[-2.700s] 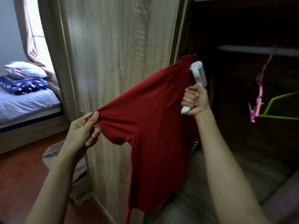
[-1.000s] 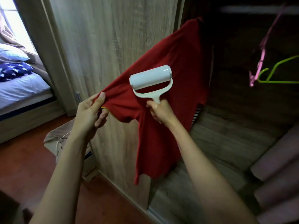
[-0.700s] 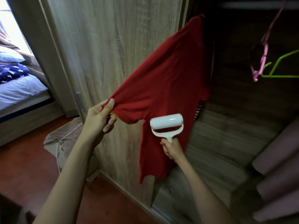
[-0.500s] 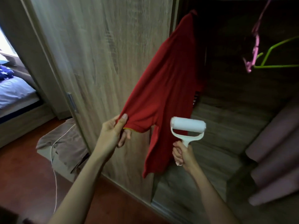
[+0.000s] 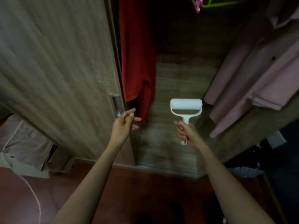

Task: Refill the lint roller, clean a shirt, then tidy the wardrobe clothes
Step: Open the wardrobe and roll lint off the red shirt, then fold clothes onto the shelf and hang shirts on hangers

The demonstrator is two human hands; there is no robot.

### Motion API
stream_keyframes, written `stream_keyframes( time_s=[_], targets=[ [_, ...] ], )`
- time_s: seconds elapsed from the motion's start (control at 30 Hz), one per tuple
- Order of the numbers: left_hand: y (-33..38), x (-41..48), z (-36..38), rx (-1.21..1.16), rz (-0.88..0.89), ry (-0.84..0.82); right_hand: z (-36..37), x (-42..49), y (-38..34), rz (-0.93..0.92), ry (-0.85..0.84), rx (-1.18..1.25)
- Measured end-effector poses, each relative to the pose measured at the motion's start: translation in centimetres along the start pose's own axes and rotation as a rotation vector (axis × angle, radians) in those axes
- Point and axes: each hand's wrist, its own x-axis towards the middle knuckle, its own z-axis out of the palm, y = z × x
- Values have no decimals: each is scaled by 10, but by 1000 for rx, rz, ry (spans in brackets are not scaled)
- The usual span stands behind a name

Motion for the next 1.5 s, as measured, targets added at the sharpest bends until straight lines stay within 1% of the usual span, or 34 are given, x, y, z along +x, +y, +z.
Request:
stream_keyframes(
  time_s=[0.1,0.2,0.33,0.47,0.57,0.67,0.73,0.93,1.07,1.2,1.37,1.43,1.5],
  targets=[
    [-21,2,11,25,-39,-91,-16,-11,14,10,75,25],
    [-33,-5,30,89,-14,-206,-34,-35,28,27,147,33],
    [-40,-25,70,155,-11,-345,-66,-91,50,45,273,94],
    [-25,-68,124,165,23,-471,-103,-167,67,-23,398,160],
    [-13,-112,171,144,68,-578,-135,-233,81,-57,503,204],
    [-8,-164,221,95,59,-709,-169,-303,103,-79,628,273],
    [-5,-205,255,70,86,-801,-193,-353,121,-94,706,308],
    [-3,-334,357,84,146,-1026,-254,-497,170,-95,905,360],
    [-8,-417,420,113,167,-1171,-301,-578,202,-53,1065,331],
    [-21,-484,476,176,156,-1271,-345,-638,233,16,1191,419],
    [-48,-541,528,319,251,-1340,-382,-677,271,53,1285,431],
    [-63,-553,541,386,336,-1382,-392,-685,280,83,1312,410],
    [-81,-559,554,474,470,-1398,-401,-689,288,105,1333,391]
  ],
)
